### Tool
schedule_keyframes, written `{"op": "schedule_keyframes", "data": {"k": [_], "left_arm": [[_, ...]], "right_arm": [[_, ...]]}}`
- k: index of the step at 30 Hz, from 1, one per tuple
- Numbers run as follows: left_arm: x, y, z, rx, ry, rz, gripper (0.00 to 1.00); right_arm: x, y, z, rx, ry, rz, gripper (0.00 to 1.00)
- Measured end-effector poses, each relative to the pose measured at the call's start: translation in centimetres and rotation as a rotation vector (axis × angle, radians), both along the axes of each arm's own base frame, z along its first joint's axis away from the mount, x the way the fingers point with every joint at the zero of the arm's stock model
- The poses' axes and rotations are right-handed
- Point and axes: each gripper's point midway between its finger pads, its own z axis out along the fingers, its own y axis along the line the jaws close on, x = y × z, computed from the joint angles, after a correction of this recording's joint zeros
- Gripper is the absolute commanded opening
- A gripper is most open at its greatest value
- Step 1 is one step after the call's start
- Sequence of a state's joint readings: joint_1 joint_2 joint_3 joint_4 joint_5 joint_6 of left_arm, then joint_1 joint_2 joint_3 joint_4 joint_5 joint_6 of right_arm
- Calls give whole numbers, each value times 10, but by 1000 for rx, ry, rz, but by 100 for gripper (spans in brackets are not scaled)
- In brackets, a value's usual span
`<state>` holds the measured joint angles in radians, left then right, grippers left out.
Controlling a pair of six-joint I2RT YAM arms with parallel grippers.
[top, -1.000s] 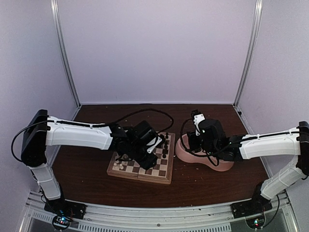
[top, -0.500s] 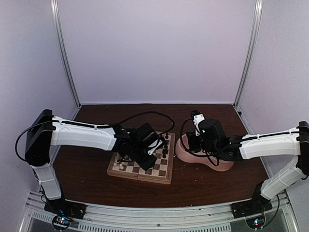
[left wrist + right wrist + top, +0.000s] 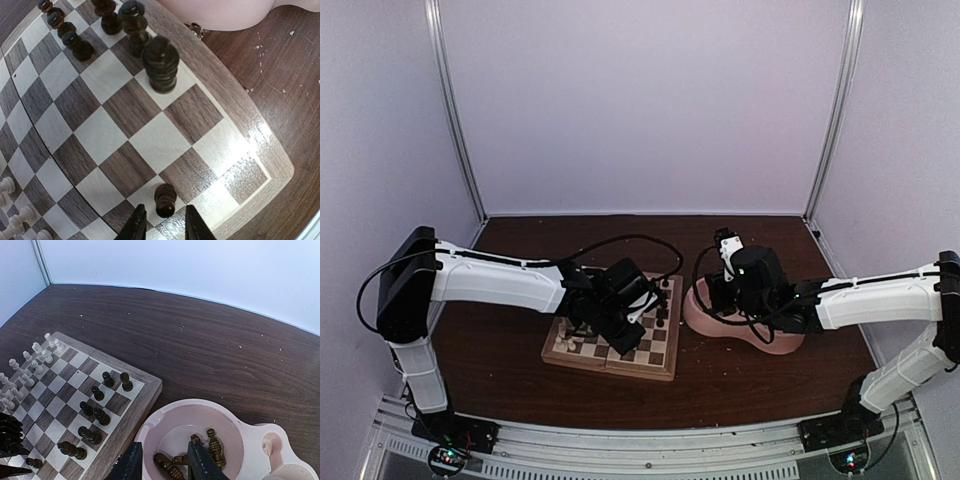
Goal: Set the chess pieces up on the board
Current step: Pick up the pawn from the chessboard.
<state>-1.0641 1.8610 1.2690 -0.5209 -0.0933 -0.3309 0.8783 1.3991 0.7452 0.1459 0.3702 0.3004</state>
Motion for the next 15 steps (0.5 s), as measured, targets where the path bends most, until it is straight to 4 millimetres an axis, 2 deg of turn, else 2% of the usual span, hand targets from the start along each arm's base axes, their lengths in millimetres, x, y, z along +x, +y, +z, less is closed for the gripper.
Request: {"op": "schedule_keyframes", "data": {"k": [15], "left_arm": [[0, 0, 1, 2, -6, -9, 16]], "right_arm": [[0, 1, -3, -3, 7, 6, 33]]}}
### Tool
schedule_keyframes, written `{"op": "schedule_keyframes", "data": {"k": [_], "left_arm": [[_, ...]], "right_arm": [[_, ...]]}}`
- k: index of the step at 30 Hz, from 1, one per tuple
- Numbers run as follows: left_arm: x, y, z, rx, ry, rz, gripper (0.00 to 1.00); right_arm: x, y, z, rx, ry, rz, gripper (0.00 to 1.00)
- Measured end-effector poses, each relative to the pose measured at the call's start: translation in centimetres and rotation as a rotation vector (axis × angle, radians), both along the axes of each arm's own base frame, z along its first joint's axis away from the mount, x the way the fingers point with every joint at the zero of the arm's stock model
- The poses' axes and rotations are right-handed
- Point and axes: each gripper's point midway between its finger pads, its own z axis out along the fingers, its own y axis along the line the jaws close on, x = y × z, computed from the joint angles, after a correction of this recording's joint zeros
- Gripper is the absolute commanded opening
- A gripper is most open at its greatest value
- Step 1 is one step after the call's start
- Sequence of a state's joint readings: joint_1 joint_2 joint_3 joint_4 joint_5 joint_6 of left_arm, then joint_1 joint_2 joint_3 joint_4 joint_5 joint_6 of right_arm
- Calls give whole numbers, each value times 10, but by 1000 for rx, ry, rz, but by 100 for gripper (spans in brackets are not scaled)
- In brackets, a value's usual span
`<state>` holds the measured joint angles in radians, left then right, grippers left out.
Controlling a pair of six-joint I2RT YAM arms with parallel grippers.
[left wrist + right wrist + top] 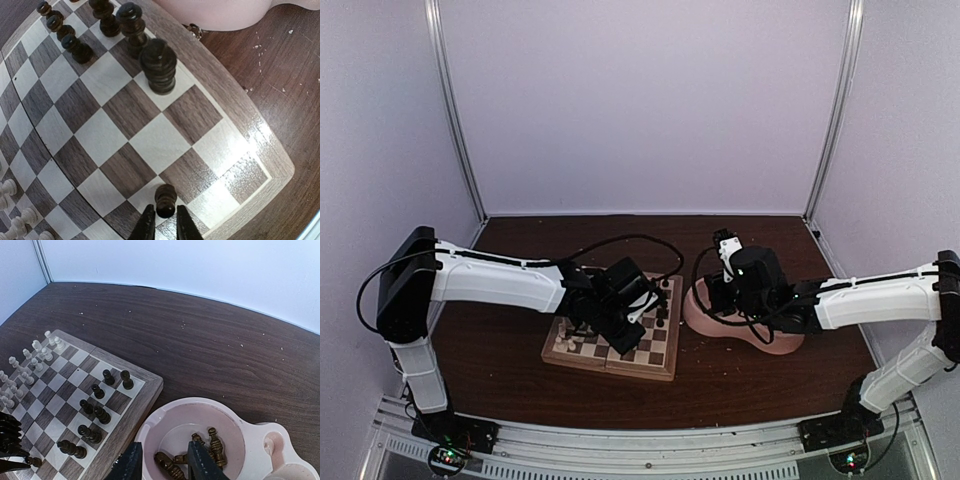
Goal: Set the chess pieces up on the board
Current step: Pick up the pawn from the chessboard.
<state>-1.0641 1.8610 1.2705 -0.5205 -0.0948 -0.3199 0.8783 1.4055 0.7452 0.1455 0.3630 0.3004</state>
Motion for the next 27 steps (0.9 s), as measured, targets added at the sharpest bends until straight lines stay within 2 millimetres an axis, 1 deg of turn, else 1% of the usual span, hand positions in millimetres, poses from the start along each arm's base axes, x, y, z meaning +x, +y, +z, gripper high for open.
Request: {"op": "schedule_keyframes", "data": {"k": [6, 18, 20, 22, 25, 27], "left_arm": [[2, -1, 1, -6, -8, 1, 15], [13, -4, 6, -27, -50, 12, 14], [13, -4, 6, -27, -50, 14, 15], [13, -4, 6, -27, -49, 13, 19], [12, -5, 6, -28, -46, 11, 30], [11, -5, 6, -32, -40, 9, 31]], "right_arm": [[0, 0, 0, -1, 1, 0, 33], [1, -1, -3, -9, 8, -3, 34], [1, -1, -4, -10, 9, -3, 34], [1, -1, -4, -10, 9, -3, 34], [1, -1, -4, -11, 10, -3, 34], [1, -1, -4, -12, 10, -3, 34]]}}
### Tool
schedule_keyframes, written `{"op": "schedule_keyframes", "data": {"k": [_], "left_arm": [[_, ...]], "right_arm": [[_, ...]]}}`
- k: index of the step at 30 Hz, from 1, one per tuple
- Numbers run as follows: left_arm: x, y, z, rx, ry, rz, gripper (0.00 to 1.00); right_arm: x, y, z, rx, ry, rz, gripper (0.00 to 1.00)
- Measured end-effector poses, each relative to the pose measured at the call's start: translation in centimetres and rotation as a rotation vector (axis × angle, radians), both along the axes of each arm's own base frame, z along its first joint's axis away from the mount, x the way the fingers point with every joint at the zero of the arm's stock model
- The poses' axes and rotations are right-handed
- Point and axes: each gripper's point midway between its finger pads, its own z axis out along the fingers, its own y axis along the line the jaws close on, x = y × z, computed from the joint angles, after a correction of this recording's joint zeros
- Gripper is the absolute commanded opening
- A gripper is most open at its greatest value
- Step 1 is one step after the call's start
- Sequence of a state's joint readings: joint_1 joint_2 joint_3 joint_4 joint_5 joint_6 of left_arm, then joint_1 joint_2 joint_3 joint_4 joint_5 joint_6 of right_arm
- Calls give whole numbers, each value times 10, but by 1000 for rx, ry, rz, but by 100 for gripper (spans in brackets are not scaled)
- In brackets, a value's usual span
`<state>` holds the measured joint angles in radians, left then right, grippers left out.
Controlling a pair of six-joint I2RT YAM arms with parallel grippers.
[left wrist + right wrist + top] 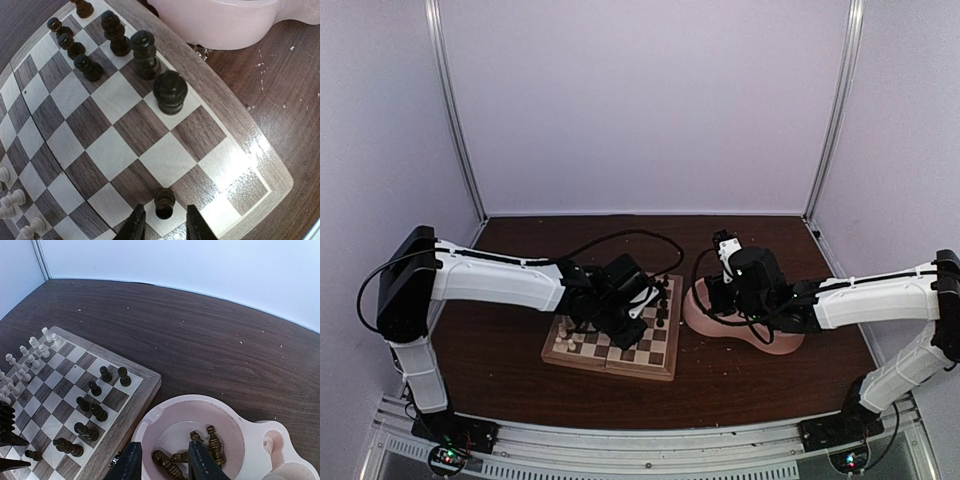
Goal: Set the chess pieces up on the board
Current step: Pick up the pawn from the chessboard.
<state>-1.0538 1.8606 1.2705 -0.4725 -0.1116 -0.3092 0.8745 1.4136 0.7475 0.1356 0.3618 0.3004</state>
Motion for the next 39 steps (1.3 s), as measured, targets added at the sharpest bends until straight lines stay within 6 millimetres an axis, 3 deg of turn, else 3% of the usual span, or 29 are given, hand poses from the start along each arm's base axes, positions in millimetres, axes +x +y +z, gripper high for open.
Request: {"op": "schedule_keyframes", "data": {"k": [14, 33, 39], "left_arm": [[3, -5, 7, -17, -7, -2, 24], [3, -7, -1, 10, 9, -2, 28], [4, -7, -5, 22, 15, -2, 15]], "right_arm": [[-1, 0, -2, -5, 8, 5, 34], [-1, 0, -2, -5, 9, 5, 34], [-1, 0, -2, -5, 9, 5, 34]]}}
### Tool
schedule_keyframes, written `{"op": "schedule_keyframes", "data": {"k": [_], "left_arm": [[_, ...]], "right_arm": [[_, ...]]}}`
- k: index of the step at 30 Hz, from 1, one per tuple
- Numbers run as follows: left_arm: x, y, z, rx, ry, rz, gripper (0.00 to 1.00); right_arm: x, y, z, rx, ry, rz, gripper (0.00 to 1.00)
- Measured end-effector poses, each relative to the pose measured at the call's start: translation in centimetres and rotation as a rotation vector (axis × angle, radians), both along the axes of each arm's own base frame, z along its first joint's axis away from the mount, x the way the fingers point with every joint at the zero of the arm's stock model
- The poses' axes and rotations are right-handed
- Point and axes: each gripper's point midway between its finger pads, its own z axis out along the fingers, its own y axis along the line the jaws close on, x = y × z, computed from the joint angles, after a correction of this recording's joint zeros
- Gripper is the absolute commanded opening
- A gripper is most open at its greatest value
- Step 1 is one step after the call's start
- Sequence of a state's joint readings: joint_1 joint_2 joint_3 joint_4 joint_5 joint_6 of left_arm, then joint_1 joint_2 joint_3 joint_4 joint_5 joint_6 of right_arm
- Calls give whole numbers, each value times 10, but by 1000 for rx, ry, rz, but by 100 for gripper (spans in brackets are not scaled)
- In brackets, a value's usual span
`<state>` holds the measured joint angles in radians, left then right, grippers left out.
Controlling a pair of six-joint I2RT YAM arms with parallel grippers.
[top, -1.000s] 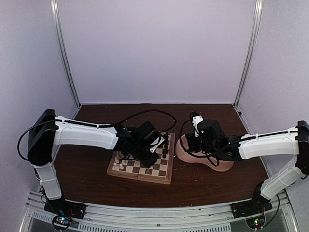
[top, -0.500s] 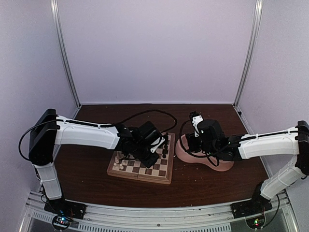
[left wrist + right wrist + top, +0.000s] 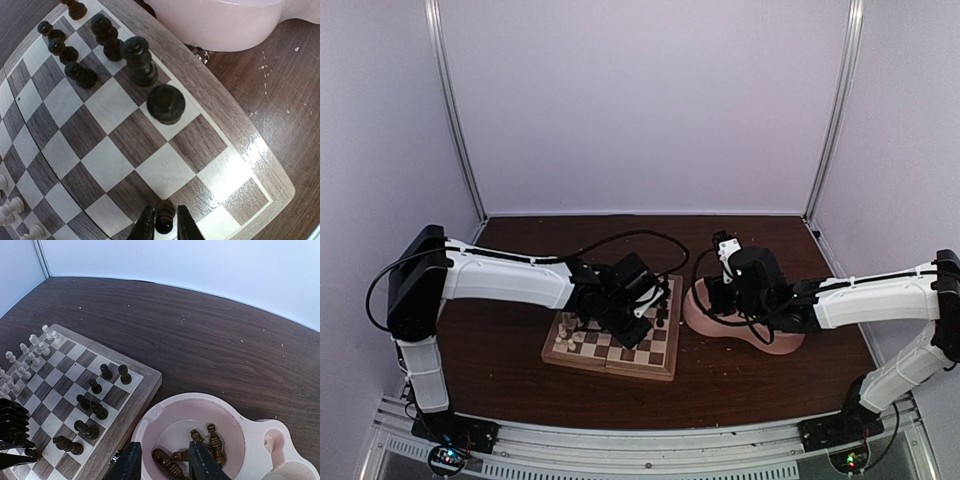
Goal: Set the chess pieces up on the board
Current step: Pick up the pawn from the chessboard.
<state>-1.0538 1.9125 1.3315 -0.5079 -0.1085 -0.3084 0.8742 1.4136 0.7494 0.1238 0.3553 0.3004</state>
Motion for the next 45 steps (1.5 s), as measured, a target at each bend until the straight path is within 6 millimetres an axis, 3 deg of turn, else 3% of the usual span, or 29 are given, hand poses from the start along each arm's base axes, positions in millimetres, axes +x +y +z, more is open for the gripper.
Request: {"op": "schedule_keyframes", "data": {"k": [8, 19, 33, 45], "left_arm": [[0, 1, 0, 3, -2, 2, 10], [3, 2, 2, 7, -17, 8, 9], [44, 10, 23, -54, -53, 101, 9], [73, -9, 59, -156, -147, 141, 8]], "right_arm": [[0, 0, 0, 0, 0, -1, 34], [0, -1, 0, 0, 0, -2, 34], [0, -1, 0, 3, 1, -4, 34], [0, -2, 1, 8, 2, -12, 34]]}}
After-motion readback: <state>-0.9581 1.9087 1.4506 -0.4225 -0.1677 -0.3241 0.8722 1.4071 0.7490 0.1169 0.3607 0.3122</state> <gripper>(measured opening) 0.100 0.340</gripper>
